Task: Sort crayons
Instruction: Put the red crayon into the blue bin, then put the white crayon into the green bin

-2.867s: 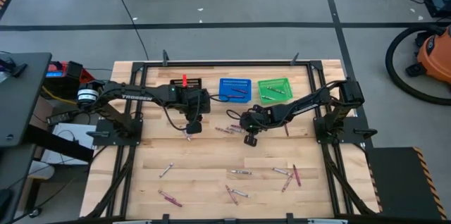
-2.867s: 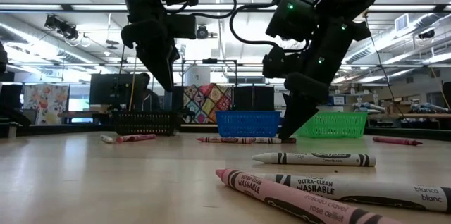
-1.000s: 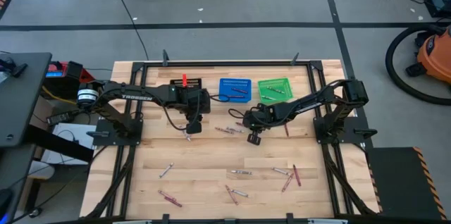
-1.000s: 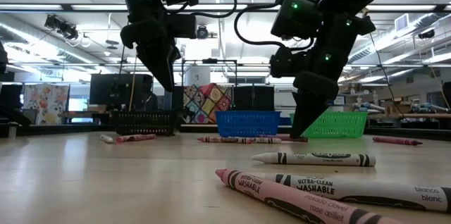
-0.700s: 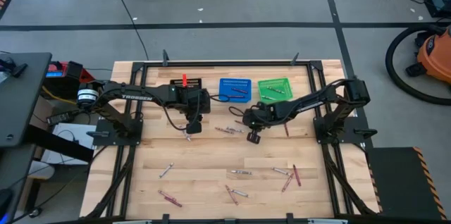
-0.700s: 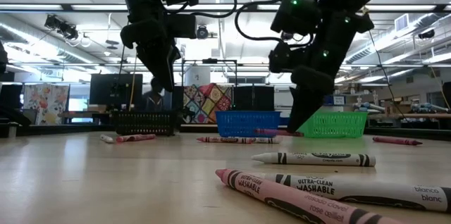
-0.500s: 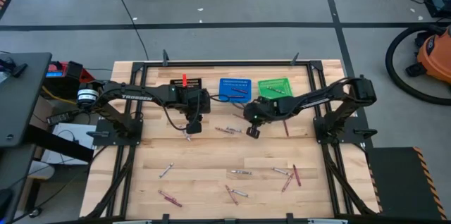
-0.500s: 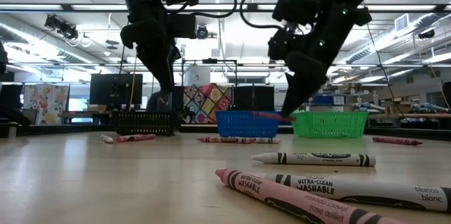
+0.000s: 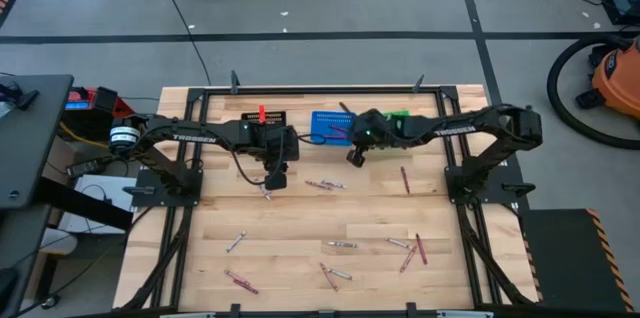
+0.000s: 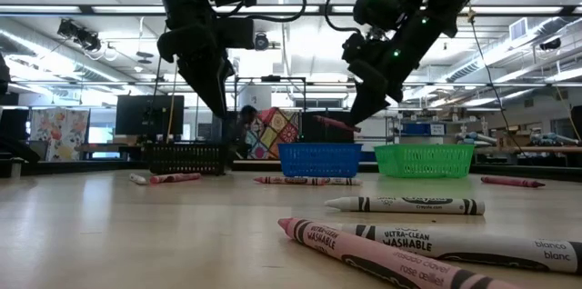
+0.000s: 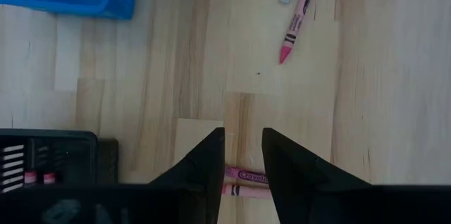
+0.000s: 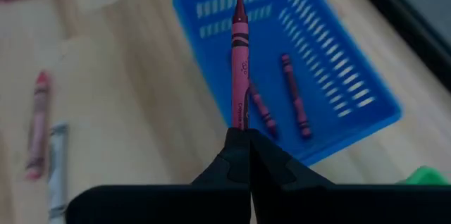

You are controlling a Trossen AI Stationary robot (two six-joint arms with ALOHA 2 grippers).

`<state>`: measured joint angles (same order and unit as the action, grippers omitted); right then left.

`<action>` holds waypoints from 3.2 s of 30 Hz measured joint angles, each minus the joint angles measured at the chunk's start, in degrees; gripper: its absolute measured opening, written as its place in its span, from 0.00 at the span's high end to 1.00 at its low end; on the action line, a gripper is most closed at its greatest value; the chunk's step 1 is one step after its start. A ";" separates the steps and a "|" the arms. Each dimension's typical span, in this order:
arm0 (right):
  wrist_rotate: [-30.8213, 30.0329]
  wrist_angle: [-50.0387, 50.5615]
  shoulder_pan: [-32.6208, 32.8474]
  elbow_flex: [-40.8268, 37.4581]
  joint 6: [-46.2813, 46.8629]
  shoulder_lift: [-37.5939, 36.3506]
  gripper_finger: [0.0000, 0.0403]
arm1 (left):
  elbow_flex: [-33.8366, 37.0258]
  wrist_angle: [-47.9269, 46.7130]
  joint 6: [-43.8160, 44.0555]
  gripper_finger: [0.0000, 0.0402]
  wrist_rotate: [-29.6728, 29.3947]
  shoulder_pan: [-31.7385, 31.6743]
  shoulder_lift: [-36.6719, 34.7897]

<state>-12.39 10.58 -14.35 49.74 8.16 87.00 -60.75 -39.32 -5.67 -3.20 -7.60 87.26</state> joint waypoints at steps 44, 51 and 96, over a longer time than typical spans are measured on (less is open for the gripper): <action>4.55 -9.49 -6.75 0.04 -2.36 7.17 0.93 | 0.00 1.03 0.52 0.73 0.00 -0.07 0.00; 3.04 -9.69 -6.73 0.04 -2.41 7.17 0.82 | 0.00 0.62 1.88 0.73 0.00 -0.07 0.00; 0.01 1.88 -1.07 0.02 -4.92 -13.60 0.80 | 11.74 -14.29 6.59 0.73 -0.63 9.51 -0.02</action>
<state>-12.38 12.46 -15.42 49.76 3.25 73.41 -49.01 -53.62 0.92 -3.84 1.91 87.24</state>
